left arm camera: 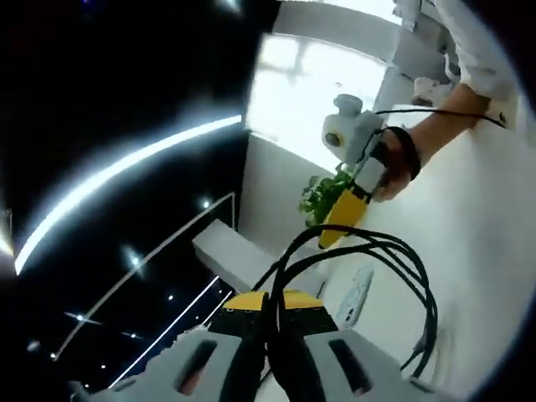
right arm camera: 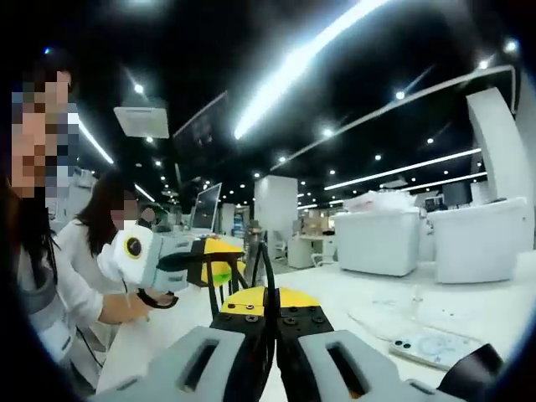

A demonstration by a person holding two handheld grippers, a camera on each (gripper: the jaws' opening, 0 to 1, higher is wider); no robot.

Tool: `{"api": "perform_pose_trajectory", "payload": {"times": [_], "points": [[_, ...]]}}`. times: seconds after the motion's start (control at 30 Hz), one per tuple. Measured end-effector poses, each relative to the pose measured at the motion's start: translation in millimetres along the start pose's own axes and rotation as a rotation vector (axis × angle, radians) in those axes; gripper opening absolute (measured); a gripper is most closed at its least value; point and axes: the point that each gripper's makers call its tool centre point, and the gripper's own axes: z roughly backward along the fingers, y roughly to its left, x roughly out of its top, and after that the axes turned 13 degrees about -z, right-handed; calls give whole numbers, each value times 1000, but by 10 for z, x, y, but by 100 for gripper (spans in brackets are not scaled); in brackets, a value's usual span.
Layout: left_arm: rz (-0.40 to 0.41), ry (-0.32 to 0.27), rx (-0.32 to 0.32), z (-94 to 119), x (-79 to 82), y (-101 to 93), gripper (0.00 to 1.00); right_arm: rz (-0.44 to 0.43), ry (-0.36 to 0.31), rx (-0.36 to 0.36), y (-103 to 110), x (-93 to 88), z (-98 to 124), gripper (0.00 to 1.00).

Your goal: Coil the Type-C to USB data cable on the desktop and secure it with Velcro straps.

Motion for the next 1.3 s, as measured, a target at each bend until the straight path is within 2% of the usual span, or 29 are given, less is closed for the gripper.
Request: {"api": "perform_pose_trajectory", "payload": {"times": [0.13,0.3,0.37,0.43,0.5,0.6,0.7,0.77,0.83,0.97,1.07,1.1,1.2,1.23,1.3], "points": [[-28,29,39,14,-60,58,7,-18,9,19,38,-24,-4,2],[-64,47,46,21,-84,64,9,-3,34,53,119,-58,-4,2],[-70,49,39,16,-90,51,10,-9,37,70,151,-65,0,2],[-56,49,28,9,-103,30,17,-19,41,97,197,-77,11,2],[-45,54,23,6,-121,24,22,-35,74,137,238,-108,31,2],[-28,52,5,3,-130,-2,22,-85,102,192,314,-151,56,2],[-34,46,-15,-3,-118,-42,22,-110,123,231,354,-187,72,2],[-56,38,-28,-5,-84,-75,20,-165,145,287,422,-200,99,2],[-73,31,-42,-7,-55,-111,17,-185,143,306,435,-201,102,2],[-134,44,-49,-18,-61,-168,7,-195,157,322,456,-228,115,2],[-101,58,-59,-23,-103,-175,6,-184,144,304,455,-239,90,3],[-84,70,-62,-22,-127,-171,6,-151,116,270,400,-211,65,3],[-10,110,-60,-22,-229,-157,5,14,17,117,198,-99,34,4],[15,126,-60,-29,-269,-150,5,73,11,61,135,-70,34,8],[13,156,-57,-38,-320,-146,5,162,-4,5,130,-8,23,20]]}}
